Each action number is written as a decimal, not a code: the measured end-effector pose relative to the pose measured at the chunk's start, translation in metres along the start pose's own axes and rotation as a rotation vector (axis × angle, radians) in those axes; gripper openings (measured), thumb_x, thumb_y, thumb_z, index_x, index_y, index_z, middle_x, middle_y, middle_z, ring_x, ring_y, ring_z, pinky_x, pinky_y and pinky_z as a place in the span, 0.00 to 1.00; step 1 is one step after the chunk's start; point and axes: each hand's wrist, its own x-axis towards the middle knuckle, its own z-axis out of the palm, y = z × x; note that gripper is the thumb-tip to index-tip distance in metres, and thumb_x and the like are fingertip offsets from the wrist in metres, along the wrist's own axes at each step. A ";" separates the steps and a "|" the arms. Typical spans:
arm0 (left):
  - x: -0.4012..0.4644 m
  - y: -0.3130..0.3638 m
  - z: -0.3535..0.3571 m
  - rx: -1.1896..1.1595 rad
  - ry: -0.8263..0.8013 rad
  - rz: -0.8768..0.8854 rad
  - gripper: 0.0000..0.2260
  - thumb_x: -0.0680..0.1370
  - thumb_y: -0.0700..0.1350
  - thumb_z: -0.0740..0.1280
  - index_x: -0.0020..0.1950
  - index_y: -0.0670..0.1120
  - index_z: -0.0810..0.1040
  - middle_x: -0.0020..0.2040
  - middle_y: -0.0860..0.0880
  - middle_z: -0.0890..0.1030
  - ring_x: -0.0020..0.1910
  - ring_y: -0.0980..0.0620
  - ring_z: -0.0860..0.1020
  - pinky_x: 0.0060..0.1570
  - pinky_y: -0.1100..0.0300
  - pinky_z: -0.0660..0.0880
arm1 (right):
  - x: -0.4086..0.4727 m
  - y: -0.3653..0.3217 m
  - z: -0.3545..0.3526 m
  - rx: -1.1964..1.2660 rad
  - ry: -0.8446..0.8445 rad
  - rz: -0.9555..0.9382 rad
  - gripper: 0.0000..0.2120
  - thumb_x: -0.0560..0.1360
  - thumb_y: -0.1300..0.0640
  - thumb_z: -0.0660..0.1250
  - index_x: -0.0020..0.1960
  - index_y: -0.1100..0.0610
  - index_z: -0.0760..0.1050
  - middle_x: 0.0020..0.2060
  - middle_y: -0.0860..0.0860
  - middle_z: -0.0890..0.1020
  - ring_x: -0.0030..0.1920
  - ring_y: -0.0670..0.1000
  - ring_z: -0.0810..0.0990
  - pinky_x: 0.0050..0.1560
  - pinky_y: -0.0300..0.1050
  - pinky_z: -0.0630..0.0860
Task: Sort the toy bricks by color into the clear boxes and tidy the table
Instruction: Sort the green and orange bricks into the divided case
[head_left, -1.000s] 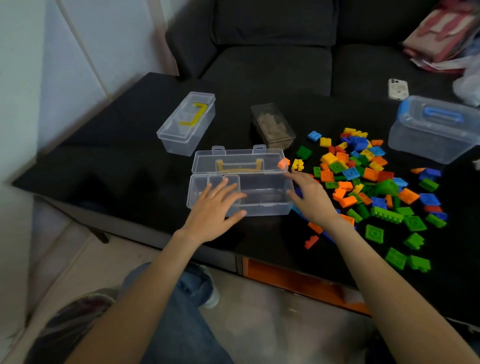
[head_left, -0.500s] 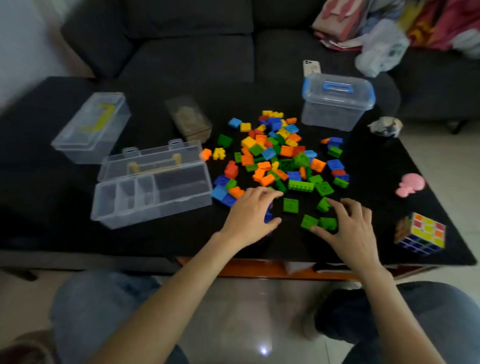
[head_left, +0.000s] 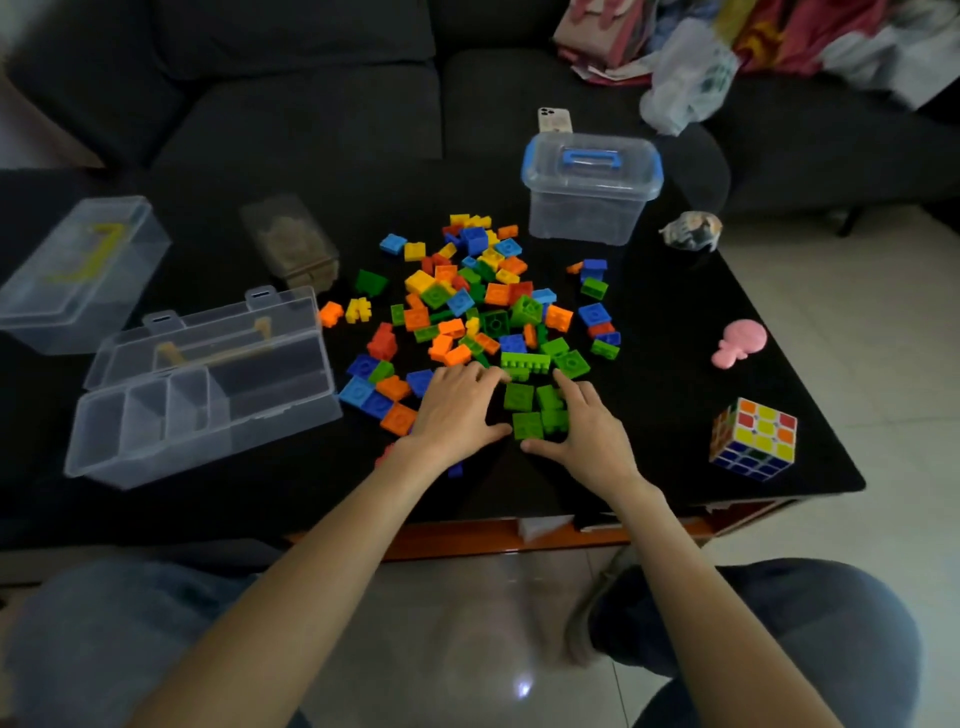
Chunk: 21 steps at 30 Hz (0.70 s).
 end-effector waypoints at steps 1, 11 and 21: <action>0.001 0.001 0.001 0.024 0.008 0.026 0.28 0.73 0.58 0.68 0.69 0.53 0.66 0.63 0.50 0.72 0.64 0.48 0.68 0.62 0.54 0.62 | 0.002 0.003 0.000 0.043 0.005 -0.011 0.45 0.67 0.43 0.74 0.76 0.52 0.54 0.65 0.51 0.69 0.59 0.54 0.76 0.51 0.49 0.76; 0.011 0.011 -0.004 -0.013 -0.166 0.049 0.49 0.66 0.64 0.72 0.77 0.48 0.50 0.73 0.45 0.60 0.69 0.45 0.63 0.63 0.52 0.66 | 0.013 0.019 -0.010 -0.013 -0.077 -0.061 0.49 0.65 0.42 0.75 0.77 0.52 0.52 0.69 0.50 0.64 0.63 0.55 0.74 0.54 0.50 0.76; 0.017 0.006 -0.008 -0.102 -0.182 0.035 0.39 0.69 0.59 0.72 0.75 0.50 0.58 0.66 0.50 0.68 0.65 0.50 0.68 0.57 0.57 0.68 | 0.025 0.025 -0.022 0.023 -0.108 -0.154 0.36 0.68 0.46 0.74 0.71 0.47 0.63 0.65 0.47 0.70 0.63 0.50 0.73 0.59 0.50 0.74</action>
